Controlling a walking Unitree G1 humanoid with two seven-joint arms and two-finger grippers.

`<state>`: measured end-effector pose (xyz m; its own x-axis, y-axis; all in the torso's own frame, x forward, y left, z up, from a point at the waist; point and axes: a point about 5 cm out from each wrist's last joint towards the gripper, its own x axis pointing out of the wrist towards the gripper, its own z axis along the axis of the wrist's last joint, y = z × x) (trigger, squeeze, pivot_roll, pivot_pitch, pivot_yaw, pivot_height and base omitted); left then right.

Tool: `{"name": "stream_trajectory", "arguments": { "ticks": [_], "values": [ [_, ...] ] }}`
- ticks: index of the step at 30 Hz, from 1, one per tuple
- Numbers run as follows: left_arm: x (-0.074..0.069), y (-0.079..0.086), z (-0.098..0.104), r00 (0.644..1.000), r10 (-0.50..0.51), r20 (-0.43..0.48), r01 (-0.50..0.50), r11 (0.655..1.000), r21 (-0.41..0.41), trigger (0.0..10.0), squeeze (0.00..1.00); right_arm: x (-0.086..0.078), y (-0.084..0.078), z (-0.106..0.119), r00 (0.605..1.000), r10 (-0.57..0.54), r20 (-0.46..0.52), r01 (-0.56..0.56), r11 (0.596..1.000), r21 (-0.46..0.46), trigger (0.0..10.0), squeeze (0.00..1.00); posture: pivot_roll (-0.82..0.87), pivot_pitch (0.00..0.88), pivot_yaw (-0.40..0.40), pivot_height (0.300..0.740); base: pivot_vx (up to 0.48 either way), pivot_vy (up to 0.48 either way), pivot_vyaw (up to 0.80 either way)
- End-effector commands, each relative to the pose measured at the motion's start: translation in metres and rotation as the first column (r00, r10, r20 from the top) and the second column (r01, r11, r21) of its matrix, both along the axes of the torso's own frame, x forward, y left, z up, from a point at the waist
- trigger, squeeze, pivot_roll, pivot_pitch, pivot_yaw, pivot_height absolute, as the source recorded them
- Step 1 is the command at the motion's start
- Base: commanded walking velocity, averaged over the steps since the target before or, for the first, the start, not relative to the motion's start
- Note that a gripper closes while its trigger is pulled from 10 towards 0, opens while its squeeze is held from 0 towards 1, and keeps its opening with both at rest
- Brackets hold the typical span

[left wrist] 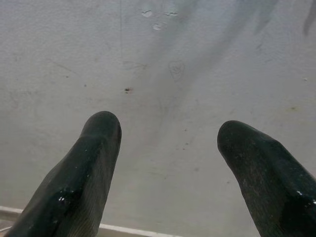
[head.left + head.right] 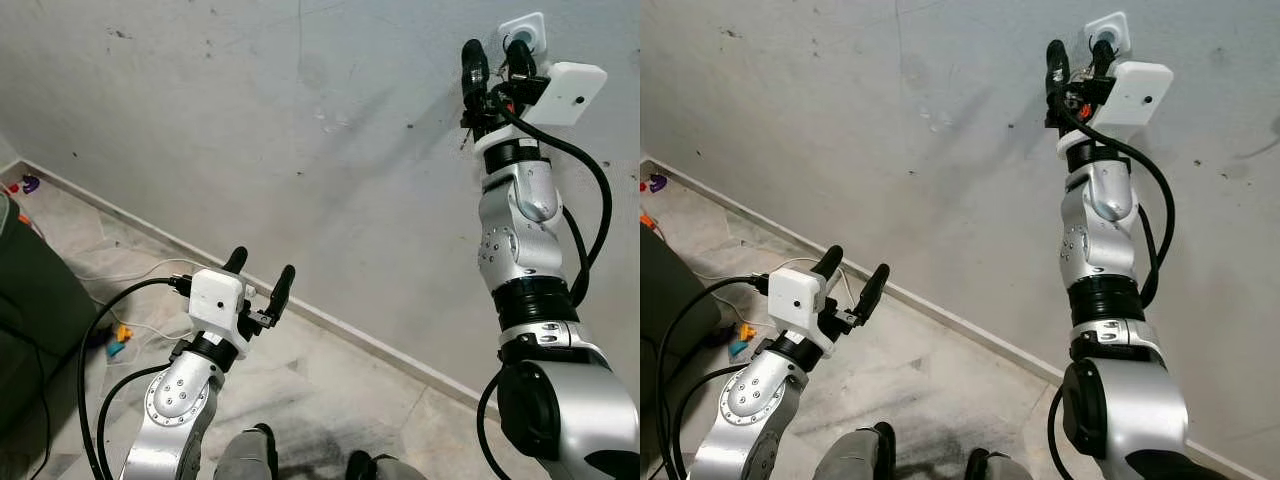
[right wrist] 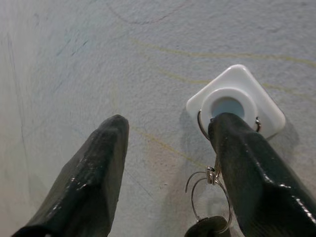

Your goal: Hang keys on a hook

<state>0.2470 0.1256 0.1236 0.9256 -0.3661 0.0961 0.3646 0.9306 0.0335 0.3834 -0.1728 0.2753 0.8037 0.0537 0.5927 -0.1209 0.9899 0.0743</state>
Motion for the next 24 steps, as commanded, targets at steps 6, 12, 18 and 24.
{"name": "stream_trajectory", "arguments": {
  "ticks": [6,12,18,24],
  "values": [
    [-0.002,0.001,-0.003,1.000,0.006,-0.010,-0.006,1.000,0.008,10.0,0.00,-0.005,-0.012,0.014,0.994,-0.092,0.067,0.095,0.994,-0.049,10.0,1.00,0.12,0.173,0.001,0.740,0.000,0.000,0.00],
    [-0.002,0.001,-0.004,1.000,0.009,-0.010,-0.009,1.000,0.007,10.0,0.00,-0.008,-0.005,0.020,0.987,-0.112,0.115,0.127,0.982,-0.138,10.0,1.00,0.13,0.170,-0.001,0.740,0.000,0.000,0.00],
    [-0.002,0.001,-0.004,1.000,0.009,-0.010,-0.009,1.000,0.008,10.0,0.00,-0.010,-0.006,0.024,0.969,-0.193,0.156,0.223,0.953,-0.207,10.0,0.99,0.12,0.169,-0.002,0.740,0.000,0.000,0.00],
    [0.000,0.003,-0.003,1.000,0.019,-0.001,-0.019,1.000,0.012,10.0,0.00,-0.016,-0.005,0.029,0.950,-0.231,0.208,0.278,0.930,-0.241,10.0,0.95,0.12,0.162,0.002,0.740,0.000,0.000,0.00]
  ]
}}
